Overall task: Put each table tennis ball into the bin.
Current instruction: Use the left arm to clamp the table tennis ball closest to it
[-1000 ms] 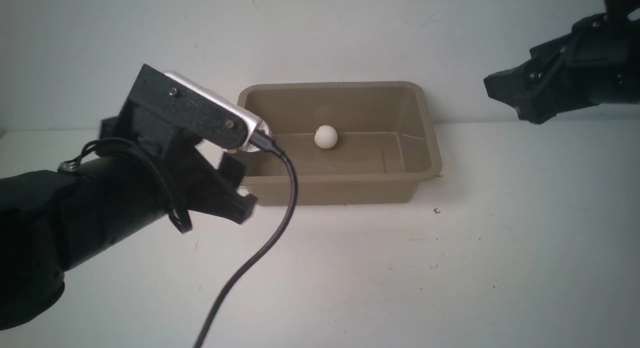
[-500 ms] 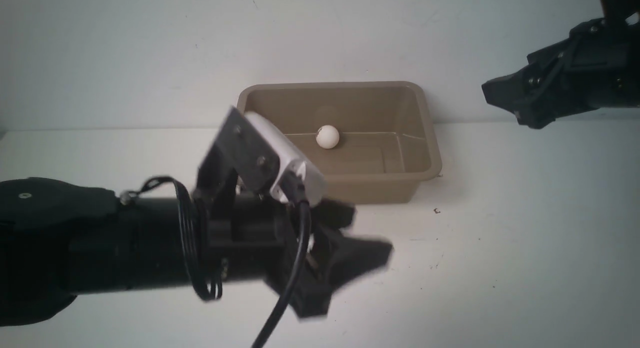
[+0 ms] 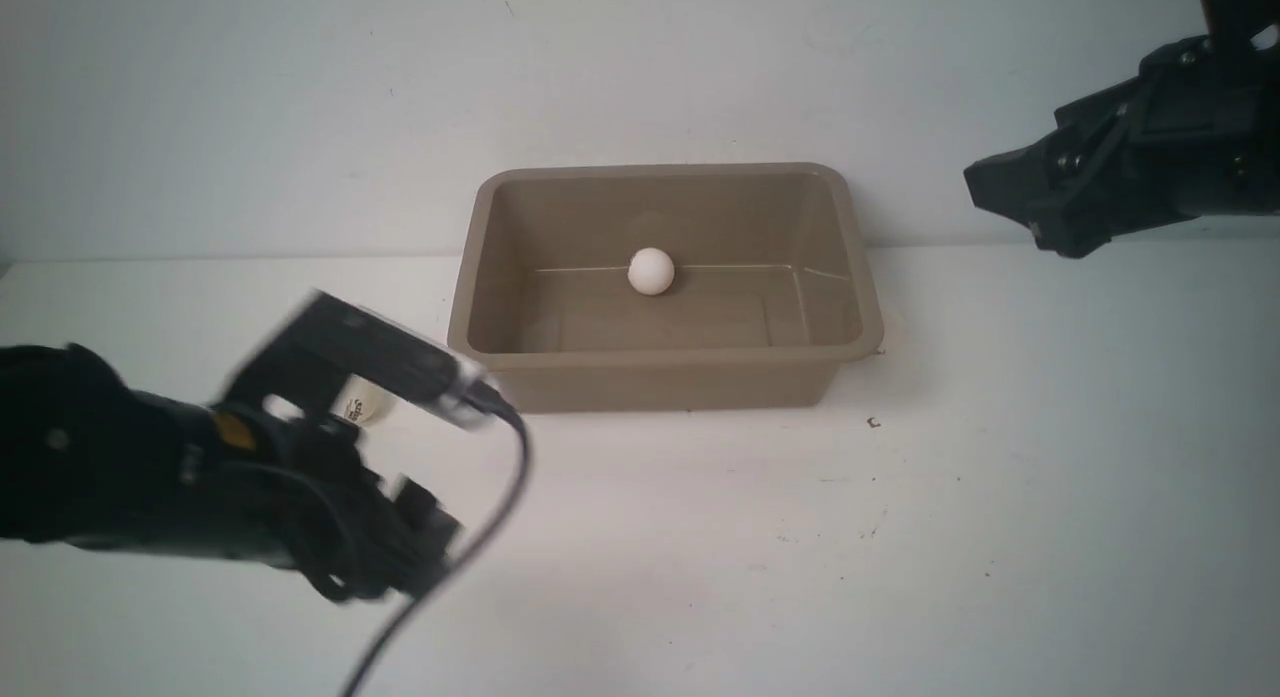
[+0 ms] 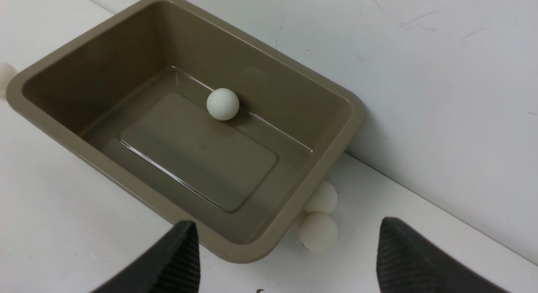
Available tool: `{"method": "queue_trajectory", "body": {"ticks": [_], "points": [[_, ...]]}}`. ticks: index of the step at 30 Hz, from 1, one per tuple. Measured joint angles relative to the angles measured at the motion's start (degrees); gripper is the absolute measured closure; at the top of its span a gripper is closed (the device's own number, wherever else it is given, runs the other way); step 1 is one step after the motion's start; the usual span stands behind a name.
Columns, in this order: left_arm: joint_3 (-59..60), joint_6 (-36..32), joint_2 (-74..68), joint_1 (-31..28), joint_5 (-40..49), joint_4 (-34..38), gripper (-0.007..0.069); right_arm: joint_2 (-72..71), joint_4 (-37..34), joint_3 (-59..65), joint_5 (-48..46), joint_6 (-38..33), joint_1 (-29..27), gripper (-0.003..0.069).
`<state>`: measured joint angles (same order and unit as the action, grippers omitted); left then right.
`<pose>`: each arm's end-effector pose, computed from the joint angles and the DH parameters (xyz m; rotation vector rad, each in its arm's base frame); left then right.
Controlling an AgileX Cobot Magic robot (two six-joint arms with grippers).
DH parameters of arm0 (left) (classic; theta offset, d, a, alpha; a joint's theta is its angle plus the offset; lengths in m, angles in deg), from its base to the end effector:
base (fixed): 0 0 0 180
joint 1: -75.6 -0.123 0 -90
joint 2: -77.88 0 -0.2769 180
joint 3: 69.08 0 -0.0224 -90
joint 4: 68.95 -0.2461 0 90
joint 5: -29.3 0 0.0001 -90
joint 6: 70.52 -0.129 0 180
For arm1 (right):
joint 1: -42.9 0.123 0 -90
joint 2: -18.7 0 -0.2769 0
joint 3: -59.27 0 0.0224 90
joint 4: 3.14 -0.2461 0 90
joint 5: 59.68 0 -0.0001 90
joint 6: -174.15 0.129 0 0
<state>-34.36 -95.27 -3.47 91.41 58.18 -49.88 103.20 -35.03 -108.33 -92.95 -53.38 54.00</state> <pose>0.2492 -0.0917 0.2061 0.5793 2.4401 -0.2554 0.3071 0.0984 0.3186 -0.7409 2.0482 0.2344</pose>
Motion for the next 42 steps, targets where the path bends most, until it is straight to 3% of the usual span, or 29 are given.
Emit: {"method": "queue_trajectory", "body": {"ticks": [5,9,18,25,42], "points": [[0.0,-2.9,0.0,-7.8,-3.9,1.6,0.0163,0.0,0.0,0.0,0.1,0.0,0.0,0.0146],[-1.8,-10.9,-1.3,-13.5,-5.2,7.9,0.0163,0.0,0.0,0.0,0.1,-0.2,0.0,0.0146],[-14.0,-28.0,-14.0,-15.6,-1.1,20.7,0.0163,0.5,-0.3,0.0,0.1,-0.2,0.0,0.0146],[-24.1,-28.0,-26.0,-17.4,6.9,21.3,0.0163,0.5,-0.4,0.0,0.0,-0.2,0.0,0.0146],[-27.3,-24.0,-33.9,-17.9,1.5,14.1,0.0163,0.5,-0.7,0.0,-1.2,0.0,0.0,0.0146]]}}
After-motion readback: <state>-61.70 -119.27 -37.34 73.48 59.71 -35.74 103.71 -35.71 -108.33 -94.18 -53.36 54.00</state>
